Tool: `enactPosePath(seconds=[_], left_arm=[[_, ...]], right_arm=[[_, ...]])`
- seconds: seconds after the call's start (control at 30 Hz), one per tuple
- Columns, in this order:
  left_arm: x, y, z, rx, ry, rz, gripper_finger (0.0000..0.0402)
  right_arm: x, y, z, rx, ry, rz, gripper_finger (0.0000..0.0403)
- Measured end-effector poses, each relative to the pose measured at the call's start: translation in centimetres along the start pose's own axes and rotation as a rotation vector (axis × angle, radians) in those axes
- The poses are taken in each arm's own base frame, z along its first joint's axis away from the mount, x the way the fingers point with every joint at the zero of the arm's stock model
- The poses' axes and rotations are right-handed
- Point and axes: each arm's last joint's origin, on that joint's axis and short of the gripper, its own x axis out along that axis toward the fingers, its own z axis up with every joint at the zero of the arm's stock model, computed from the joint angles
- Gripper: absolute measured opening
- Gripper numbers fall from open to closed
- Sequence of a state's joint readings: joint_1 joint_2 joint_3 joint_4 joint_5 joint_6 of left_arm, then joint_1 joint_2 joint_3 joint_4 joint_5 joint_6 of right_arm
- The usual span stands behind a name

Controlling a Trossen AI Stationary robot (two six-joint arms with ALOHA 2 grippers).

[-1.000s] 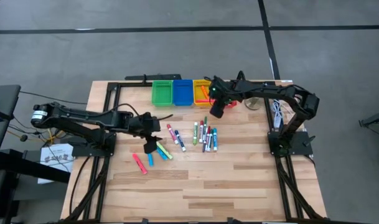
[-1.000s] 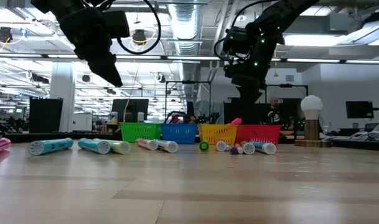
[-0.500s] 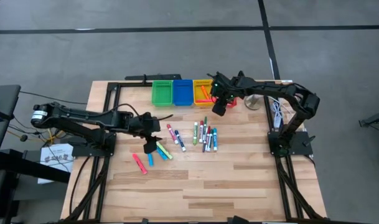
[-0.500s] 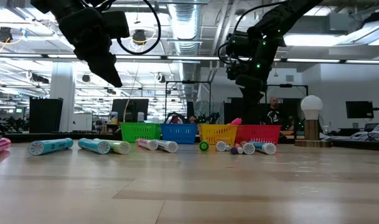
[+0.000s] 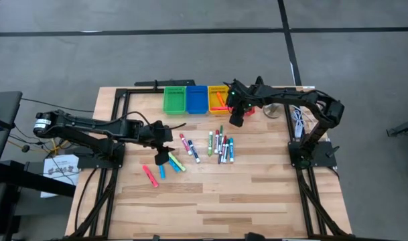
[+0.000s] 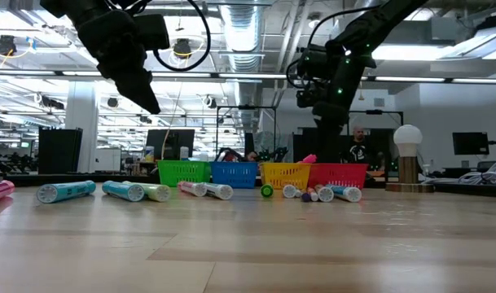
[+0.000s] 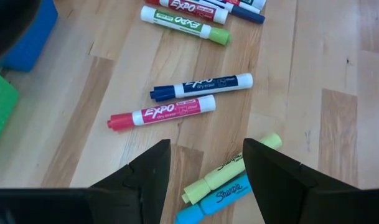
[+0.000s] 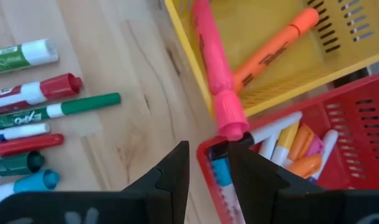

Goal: Pick & Place Markers
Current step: Put the right pink highlighter into the yellow basket

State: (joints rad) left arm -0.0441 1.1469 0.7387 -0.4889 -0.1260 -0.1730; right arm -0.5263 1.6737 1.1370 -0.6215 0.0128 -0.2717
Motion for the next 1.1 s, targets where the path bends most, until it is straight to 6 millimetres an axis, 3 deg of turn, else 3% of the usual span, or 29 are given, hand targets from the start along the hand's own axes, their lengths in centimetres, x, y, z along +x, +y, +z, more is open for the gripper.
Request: enactPosePath(seconds=[0.2,0.47,0.73,1.1], left_arm=[[0.0,0.0,0.0,0.000,-0.001,0.003,0.0200],[0.0,0.0,0.0,0.000,-0.001,0.004,0.0200],[0.0,0.1,0.0,-0.005,-0.001,0.007,0.0200],[0.1,0.7,0.1,-0.022,-0.001,0.025,0.0200]], right_arm=[[0.0,-0.5,0.1,-0.083,-0.016,-0.033,0.0102],[-0.2,-1.6,1.0,-0.088,-0.068,-0.251,0.0102],[0.0,-0.1,-0.7,-0.117,0.037,0.094,0.0102],[0.0,-1.5,0.1,-0.135,-0.077,0.038,0.0102]])
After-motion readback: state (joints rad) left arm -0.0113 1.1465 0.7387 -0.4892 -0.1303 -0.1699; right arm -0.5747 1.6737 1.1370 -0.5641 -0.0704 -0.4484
